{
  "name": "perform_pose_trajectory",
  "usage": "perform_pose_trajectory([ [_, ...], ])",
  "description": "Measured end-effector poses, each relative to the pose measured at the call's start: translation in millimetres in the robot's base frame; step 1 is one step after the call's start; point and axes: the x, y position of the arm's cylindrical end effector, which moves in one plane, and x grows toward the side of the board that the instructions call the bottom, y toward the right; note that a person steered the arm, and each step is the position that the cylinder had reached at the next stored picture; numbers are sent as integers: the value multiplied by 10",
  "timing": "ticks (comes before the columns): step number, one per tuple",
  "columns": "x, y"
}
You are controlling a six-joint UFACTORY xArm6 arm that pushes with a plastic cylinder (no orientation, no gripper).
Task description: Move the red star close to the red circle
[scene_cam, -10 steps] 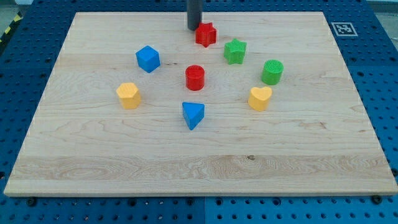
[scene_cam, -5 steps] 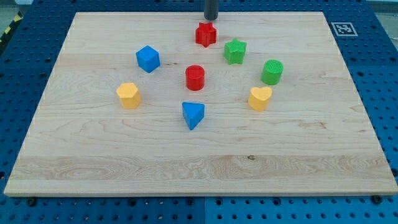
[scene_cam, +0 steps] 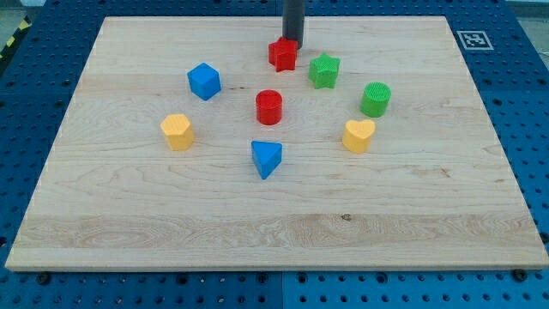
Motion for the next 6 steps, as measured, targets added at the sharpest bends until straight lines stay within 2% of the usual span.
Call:
perform_pose_trajectory([
  [2,326,-173],
  [3,361,-187],
  [4,-188,-14],
  [6,-331,19],
])
